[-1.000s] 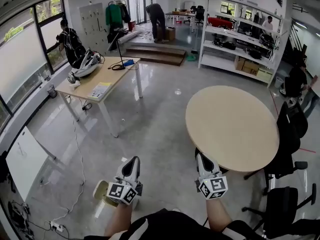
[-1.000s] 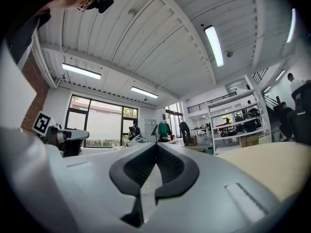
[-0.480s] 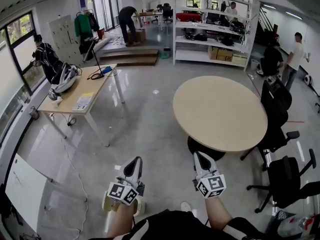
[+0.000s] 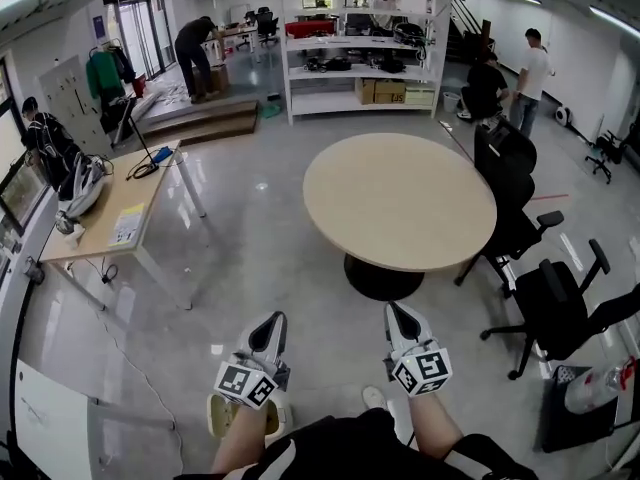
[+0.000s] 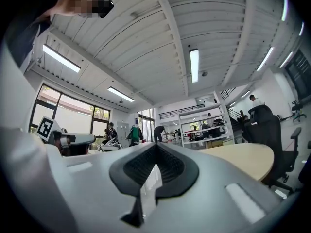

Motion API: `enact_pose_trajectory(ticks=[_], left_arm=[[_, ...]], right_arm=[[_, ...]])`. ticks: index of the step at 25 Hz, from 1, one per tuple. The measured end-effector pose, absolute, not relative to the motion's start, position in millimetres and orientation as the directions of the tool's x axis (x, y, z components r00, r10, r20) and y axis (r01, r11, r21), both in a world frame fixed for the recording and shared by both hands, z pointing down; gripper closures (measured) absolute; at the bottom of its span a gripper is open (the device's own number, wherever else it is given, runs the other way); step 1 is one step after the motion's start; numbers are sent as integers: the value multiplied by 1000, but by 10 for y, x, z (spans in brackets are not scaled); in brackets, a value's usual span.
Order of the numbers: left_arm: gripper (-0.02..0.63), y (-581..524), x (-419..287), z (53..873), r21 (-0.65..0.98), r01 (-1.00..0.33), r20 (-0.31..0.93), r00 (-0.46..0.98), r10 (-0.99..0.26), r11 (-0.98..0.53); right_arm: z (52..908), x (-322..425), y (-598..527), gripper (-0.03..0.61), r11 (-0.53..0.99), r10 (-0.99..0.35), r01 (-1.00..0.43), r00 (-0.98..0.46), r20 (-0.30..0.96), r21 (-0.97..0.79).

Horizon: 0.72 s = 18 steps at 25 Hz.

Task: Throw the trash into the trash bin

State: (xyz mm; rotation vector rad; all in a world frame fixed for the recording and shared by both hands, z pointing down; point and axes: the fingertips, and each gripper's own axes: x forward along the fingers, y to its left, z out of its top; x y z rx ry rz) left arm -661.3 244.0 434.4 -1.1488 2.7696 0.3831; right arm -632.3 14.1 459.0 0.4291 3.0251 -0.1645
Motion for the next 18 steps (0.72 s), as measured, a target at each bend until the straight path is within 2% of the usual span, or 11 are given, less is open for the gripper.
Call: enact_pose_trajectory(ticks=[9, 18], left_arm=[[611, 1813, -6478, 4421, 206, -823, -211, -565, -797, 529], [611, 939, -6161, 4349, 185, -899, -212, -431, -877, 397]], right_arm=[[4537, -5750, -334, 574, 981, 115, 128, -989, -95, -144], [4349, -4963, -1094, 574, 995, -76, -68, -990, -121, -69]])
